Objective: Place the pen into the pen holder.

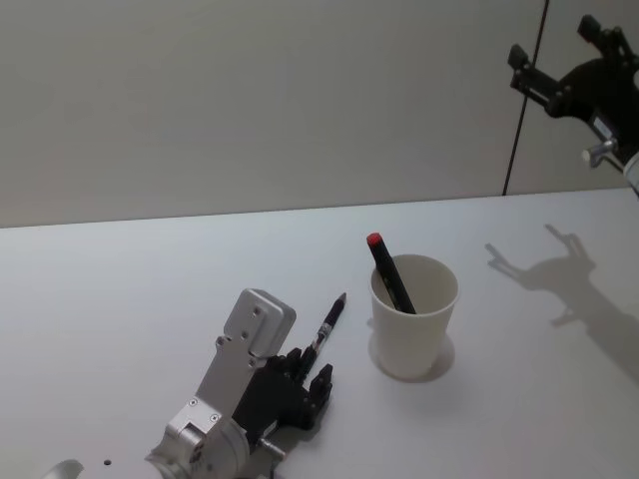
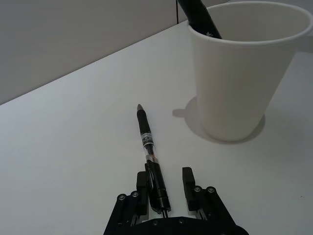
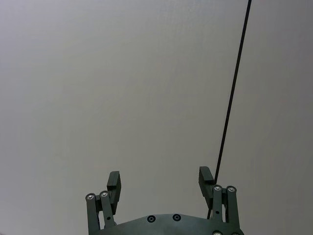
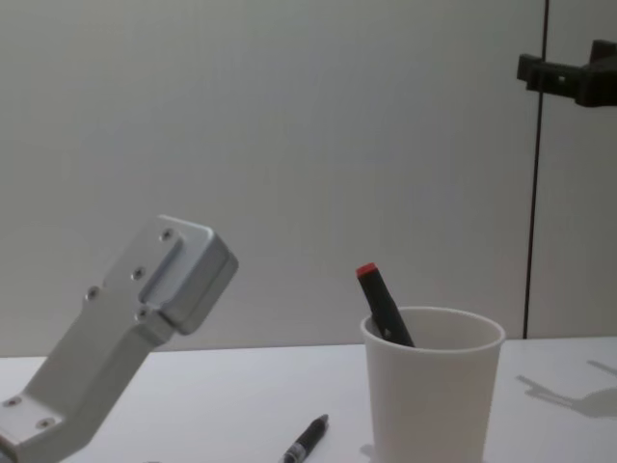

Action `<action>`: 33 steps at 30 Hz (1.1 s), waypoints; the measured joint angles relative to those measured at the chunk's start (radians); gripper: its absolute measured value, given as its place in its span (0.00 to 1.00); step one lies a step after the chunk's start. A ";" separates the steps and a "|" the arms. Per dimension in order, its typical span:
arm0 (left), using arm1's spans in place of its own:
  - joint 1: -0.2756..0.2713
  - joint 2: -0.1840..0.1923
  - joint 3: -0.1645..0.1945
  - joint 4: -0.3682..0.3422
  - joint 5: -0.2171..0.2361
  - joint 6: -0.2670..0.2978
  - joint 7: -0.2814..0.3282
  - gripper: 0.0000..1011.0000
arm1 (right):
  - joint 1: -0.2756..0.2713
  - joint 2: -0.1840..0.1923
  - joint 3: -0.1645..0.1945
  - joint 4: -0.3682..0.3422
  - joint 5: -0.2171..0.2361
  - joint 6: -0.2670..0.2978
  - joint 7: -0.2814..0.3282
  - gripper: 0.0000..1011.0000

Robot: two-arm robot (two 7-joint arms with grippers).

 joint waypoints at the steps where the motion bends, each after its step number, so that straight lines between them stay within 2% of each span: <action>1: 0.000 0.000 0.000 0.000 0.000 0.000 0.000 0.42 | 0.000 0.000 0.000 0.000 0.000 0.000 0.000 0.99; 33: 0.000 0.000 0.000 0.001 0.000 0.001 0.001 0.22 | 0.000 0.000 0.000 0.000 0.000 0.000 0.000 0.99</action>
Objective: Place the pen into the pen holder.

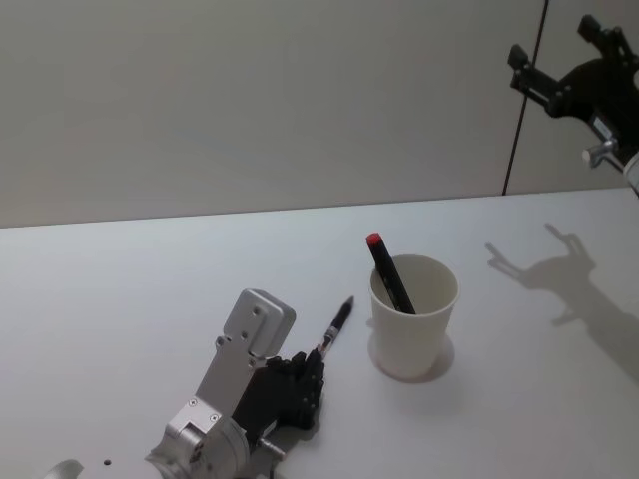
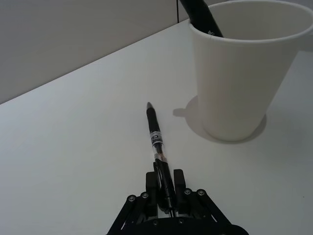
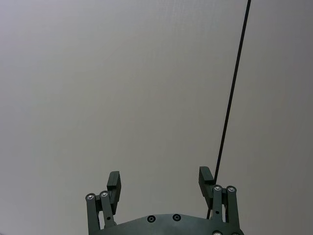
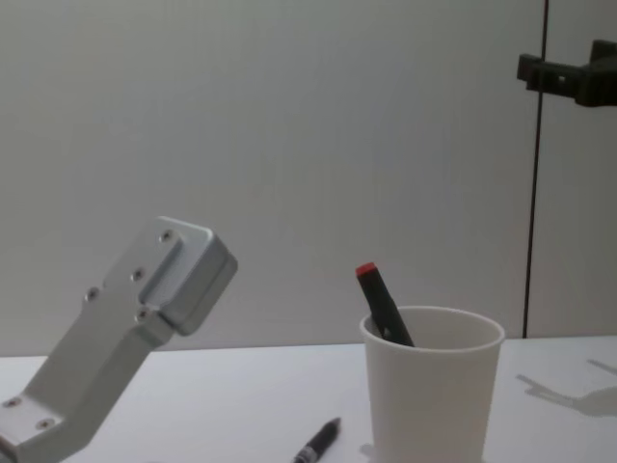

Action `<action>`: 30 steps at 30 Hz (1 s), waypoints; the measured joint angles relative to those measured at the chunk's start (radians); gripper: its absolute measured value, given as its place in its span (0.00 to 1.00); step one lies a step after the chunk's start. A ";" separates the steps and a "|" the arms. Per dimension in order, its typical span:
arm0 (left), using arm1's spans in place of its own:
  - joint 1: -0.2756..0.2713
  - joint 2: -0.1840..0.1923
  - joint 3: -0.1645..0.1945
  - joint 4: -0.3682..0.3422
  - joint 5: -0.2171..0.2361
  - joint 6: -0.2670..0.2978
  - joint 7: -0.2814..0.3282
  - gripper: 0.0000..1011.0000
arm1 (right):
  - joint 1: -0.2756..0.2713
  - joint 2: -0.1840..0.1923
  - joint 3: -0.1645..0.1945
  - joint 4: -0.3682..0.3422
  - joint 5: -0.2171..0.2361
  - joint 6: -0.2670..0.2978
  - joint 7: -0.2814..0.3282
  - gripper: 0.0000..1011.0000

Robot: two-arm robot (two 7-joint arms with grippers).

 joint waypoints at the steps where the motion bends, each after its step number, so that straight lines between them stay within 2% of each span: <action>1: 0.000 0.000 0.000 0.000 0.000 0.000 0.000 0.22 | 0.000 0.000 0.000 0.000 0.000 0.000 0.000 0.99; 24: 0.001 0.000 -0.001 0.000 -0.001 0.001 0.001 0.19 | 0.000 0.000 0.000 0.000 0.000 0.000 0.000 0.99; 30: 0.007 0.001 -0.005 -0.001 -0.009 -0.026 0.013 0.19 | 0.000 0.000 0.000 0.000 0.000 0.000 0.000 0.99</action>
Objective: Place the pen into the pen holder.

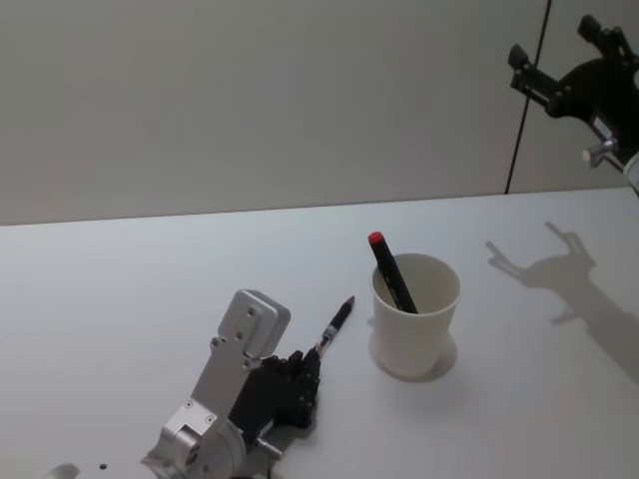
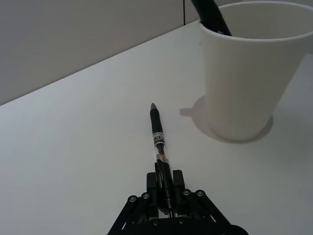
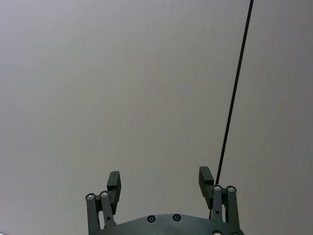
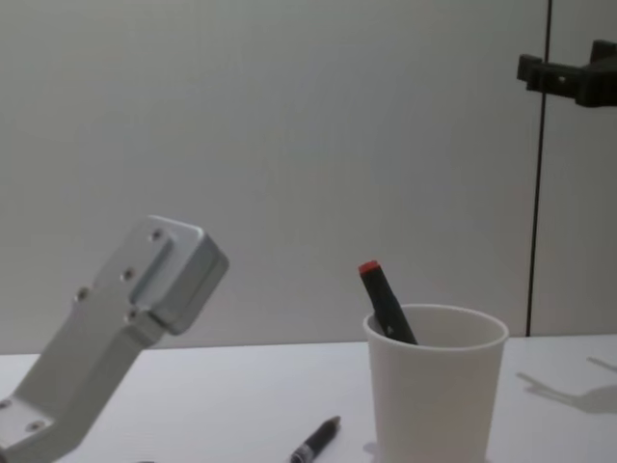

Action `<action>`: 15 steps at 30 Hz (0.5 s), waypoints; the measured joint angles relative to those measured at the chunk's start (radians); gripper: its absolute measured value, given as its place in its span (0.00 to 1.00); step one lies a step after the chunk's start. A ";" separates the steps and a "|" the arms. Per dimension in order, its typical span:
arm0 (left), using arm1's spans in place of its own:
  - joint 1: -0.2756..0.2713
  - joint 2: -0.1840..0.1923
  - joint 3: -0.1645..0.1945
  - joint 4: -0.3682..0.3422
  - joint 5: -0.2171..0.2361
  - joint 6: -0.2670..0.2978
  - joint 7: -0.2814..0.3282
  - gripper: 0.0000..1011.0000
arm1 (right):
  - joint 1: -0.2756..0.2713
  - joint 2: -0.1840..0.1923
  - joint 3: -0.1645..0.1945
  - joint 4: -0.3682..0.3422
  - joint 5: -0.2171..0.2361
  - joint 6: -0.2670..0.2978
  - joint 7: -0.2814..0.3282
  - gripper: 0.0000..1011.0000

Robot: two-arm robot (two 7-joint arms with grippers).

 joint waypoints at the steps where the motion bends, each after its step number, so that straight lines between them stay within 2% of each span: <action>1: 0.001 0.001 -0.001 0.000 -0.001 -0.004 0.002 0.19 | 0.000 0.000 0.000 0.000 0.000 0.000 0.000 0.99; 7: 0.004 0.004 -0.014 -0.009 -0.011 -0.058 0.023 0.19 | 0.000 0.000 0.000 0.000 0.000 0.000 0.000 0.99; 15: 0.002 0.006 -0.032 -0.036 -0.032 -0.158 0.038 0.19 | 0.000 0.000 0.000 0.000 0.000 0.000 0.000 0.99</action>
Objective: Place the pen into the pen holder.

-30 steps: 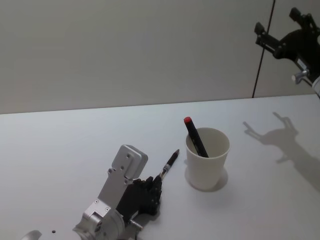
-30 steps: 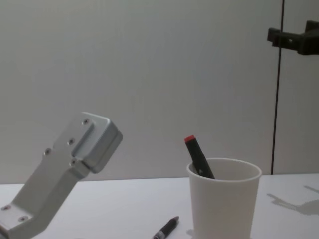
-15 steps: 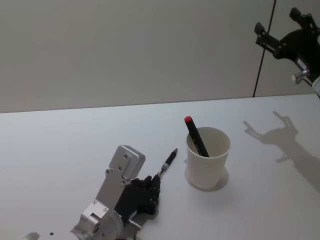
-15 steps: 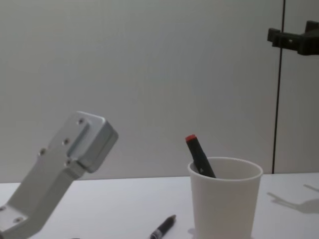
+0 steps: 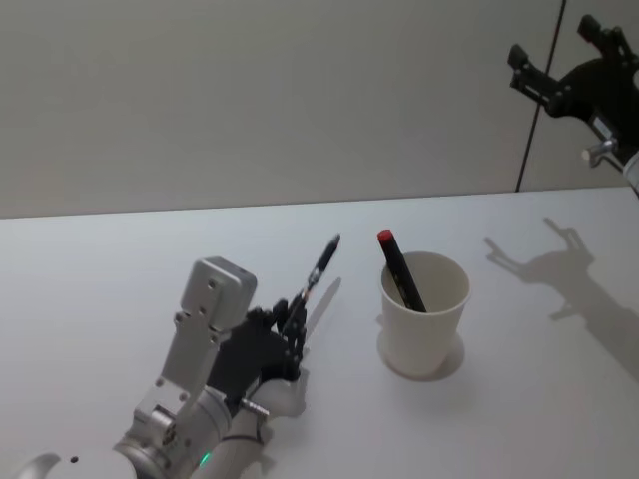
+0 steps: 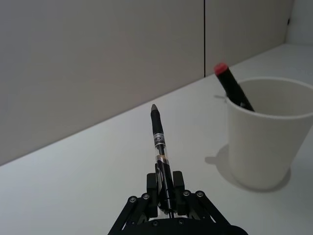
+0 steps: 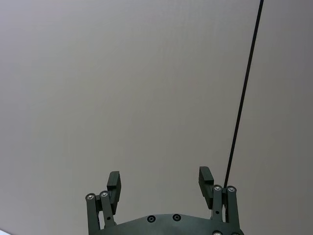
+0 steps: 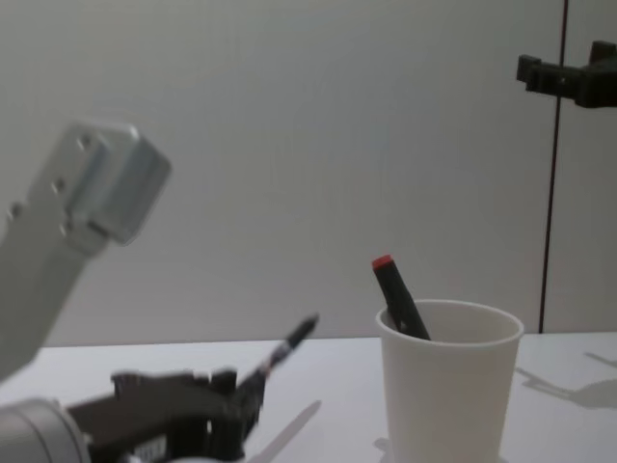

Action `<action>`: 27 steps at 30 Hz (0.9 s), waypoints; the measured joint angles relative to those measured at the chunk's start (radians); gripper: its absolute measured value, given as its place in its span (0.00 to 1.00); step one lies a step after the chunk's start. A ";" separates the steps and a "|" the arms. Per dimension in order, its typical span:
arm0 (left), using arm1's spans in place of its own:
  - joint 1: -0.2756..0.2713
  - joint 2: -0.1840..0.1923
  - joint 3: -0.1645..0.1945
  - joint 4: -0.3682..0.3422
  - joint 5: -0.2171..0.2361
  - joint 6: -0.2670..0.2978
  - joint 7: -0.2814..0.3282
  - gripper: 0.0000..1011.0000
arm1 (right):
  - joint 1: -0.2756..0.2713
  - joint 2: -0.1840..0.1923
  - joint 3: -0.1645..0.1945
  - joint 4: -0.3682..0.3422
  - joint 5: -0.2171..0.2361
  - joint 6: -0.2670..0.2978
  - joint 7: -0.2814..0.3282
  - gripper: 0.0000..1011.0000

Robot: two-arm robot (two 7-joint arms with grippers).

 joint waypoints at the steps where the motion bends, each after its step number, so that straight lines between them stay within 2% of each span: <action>1: 0.000 0.000 -0.001 -0.002 -0.002 -0.010 0.001 0.19 | 0.000 0.000 0.000 0.000 0.000 0.000 0.000 0.99; 19: -0.026 -0.015 -0.042 -0.044 -0.069 -0.262 0.003 0.19 | 0.002 0.000 0.000 0.000 0.002 0.001 0.002 0.99; 27: -0.053 -0.036 -0.055 -0.050 -0.108 -0.381 -0.024 0.19 | 0.019 -0.003 0.007 0.002 0.049 0.003 0.052 0.99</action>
